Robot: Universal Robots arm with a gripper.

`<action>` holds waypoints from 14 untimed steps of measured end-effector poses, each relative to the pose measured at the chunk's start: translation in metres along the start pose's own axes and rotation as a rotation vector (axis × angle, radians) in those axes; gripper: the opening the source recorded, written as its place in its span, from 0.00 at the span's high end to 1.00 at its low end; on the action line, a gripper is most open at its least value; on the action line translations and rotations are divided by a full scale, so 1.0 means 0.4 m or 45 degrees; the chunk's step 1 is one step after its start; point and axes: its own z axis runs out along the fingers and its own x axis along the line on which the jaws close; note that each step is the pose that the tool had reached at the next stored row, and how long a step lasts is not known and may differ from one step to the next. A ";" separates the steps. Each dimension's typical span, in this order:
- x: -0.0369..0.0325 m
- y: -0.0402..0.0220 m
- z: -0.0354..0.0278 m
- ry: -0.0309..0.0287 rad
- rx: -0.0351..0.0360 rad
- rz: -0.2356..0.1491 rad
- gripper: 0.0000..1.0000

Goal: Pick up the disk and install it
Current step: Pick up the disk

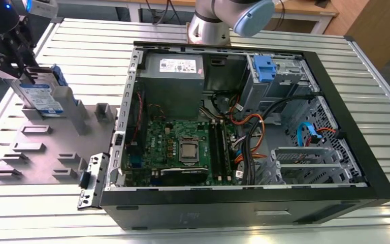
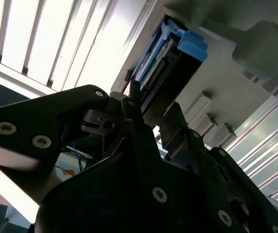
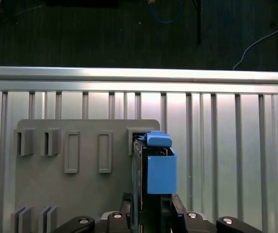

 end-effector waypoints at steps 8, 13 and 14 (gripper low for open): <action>-0.007 0.000 0.001 0.0040 -0.0003 0.000 0.57; -0.023 0.000 0.003 0.0044 -0.0003 0.000 0.57; -0.023 0.000 0.004 0.0050 -0.0001 0.000 0.57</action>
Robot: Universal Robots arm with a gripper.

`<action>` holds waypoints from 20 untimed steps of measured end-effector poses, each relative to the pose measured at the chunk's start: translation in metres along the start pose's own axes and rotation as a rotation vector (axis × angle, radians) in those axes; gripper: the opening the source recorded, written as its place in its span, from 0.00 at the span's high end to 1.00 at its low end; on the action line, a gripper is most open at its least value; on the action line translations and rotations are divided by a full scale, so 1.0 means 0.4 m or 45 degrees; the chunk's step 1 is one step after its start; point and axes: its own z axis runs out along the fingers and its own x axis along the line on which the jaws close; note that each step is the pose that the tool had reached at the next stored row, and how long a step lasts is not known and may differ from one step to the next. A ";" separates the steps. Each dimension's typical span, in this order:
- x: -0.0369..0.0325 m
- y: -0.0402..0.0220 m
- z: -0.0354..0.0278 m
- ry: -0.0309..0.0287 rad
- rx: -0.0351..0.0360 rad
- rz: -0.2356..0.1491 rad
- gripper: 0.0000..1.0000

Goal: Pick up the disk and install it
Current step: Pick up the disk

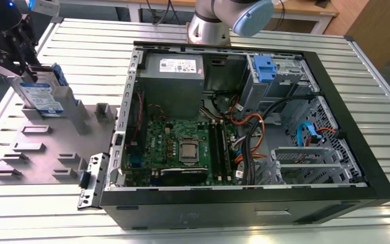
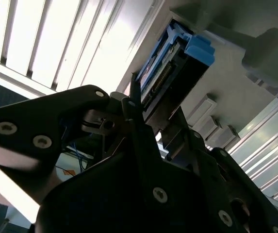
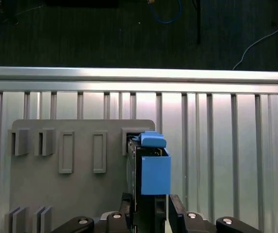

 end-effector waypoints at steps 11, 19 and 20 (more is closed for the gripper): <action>0.007 0.000 0.008 0.0195 -0.0033 0.001 0.57; 0.011 -0.001 0.008 0.0188 -0.0033 0.001 0.57; 0.011 0.000 0.008 0.0188 -0.0034 0.001 0.57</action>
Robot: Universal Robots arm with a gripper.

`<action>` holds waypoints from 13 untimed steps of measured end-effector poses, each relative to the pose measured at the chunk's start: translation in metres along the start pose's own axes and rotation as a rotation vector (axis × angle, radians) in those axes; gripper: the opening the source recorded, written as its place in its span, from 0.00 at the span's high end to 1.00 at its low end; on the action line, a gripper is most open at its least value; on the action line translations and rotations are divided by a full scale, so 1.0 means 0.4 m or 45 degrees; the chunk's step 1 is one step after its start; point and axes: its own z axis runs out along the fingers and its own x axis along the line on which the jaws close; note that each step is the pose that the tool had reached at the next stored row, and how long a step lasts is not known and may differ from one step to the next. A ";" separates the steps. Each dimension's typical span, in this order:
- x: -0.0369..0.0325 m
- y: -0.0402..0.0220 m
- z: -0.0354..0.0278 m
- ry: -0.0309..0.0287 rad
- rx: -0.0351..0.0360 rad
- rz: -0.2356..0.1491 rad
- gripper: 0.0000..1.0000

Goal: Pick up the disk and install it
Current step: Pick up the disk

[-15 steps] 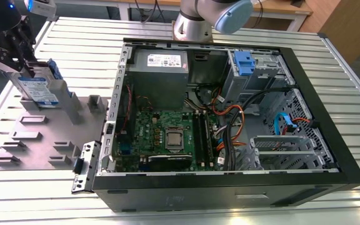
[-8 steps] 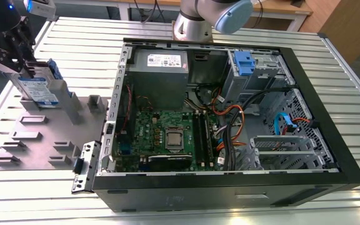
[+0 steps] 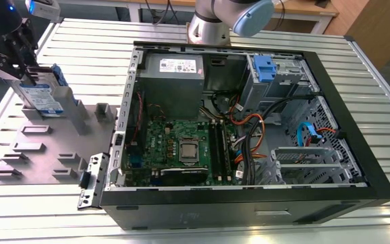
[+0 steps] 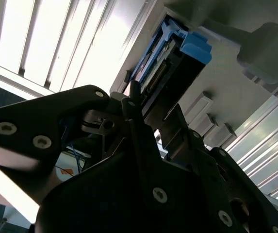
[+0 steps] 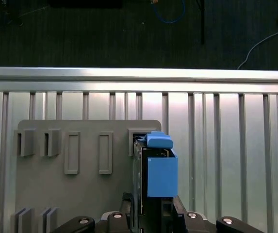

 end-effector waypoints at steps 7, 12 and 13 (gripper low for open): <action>-0.001 0.000 -0.005 -0.0003 0.0001 0.000 0.57; -0.001 0.000 -0.005 -0.0006 0.0001 0.000 0.57; -0.001 0.000 -0.005 -0.0005 0.0000 0.000 0.57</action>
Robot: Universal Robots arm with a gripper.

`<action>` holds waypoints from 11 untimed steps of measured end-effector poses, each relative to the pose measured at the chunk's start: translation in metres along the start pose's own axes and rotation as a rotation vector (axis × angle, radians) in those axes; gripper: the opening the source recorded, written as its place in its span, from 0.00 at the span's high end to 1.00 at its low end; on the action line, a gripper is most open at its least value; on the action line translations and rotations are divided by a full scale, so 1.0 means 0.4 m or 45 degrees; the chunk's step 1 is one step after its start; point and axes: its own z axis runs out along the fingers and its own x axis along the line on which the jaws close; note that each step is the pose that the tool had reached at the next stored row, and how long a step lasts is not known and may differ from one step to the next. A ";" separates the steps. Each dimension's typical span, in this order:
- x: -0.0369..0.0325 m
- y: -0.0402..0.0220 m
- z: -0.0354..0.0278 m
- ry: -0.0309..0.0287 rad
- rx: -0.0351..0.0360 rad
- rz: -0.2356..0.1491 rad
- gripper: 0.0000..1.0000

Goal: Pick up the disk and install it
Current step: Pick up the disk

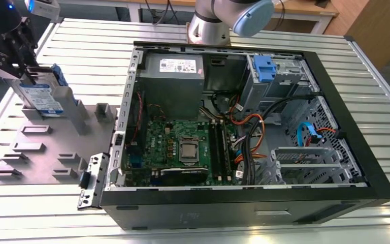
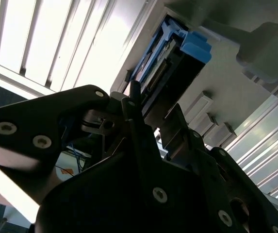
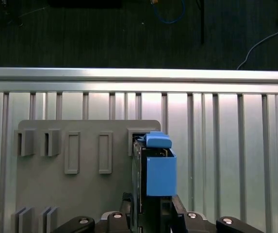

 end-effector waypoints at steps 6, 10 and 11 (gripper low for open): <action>-0.002 0.000 0.000 0.0001 -0.0001 0.000 0.57; -0.002 0.000 0.000 -0.0001 0.0002 0.000 0.57; -0.002 0.000 0.000 0.0000 0.0000 0.000 0.57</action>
